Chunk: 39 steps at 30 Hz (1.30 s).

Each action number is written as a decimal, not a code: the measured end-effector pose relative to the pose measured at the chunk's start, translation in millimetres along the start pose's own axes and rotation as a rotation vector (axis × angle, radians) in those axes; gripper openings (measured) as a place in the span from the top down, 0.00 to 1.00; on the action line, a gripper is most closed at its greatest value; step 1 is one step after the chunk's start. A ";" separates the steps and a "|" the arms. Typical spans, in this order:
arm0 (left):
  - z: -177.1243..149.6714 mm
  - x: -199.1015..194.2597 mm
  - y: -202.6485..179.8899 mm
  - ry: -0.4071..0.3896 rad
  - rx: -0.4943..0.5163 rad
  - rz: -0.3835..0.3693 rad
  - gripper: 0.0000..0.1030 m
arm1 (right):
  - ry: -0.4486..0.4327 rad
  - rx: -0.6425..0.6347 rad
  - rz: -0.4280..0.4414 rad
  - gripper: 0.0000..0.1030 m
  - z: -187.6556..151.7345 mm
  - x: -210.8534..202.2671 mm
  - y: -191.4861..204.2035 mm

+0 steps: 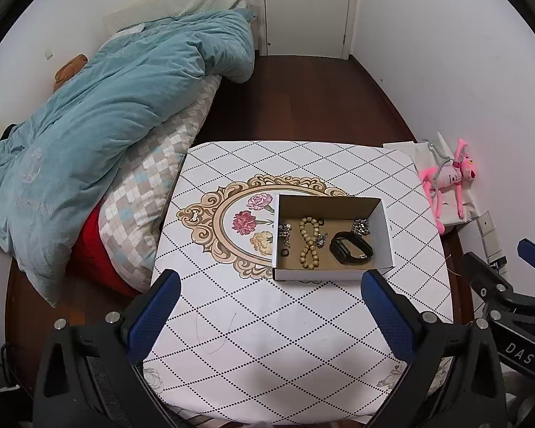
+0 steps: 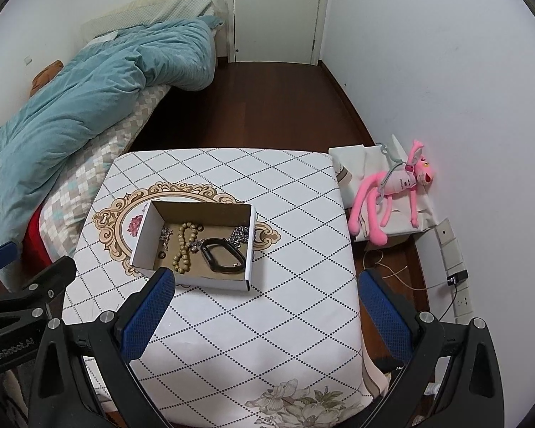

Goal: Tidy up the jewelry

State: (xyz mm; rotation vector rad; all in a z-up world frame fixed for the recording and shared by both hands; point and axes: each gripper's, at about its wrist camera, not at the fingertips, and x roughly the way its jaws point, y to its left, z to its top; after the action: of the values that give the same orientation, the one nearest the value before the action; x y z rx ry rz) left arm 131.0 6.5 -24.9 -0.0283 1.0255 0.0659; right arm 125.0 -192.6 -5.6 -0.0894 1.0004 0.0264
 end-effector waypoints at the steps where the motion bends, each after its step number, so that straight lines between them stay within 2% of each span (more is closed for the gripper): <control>1: -0.2 -0.6 -0.7 -0.001 0.001 0.002 0.00 | 0.002 0.000 0.002 0.00 -0.8 -0.1 0.6; 39: -5.8 2.0 0.8 -0.002 0.020 0.002 0.00 | 0.013 -0.009 0.007 0.00 -4.8 -0.4 -0.2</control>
State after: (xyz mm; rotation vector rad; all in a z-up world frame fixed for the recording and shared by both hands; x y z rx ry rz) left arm 127.1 7.0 -29.7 -0.0093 1.0245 0.0571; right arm 120.8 -193.2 -7.8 -0.0943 1.0136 0.0372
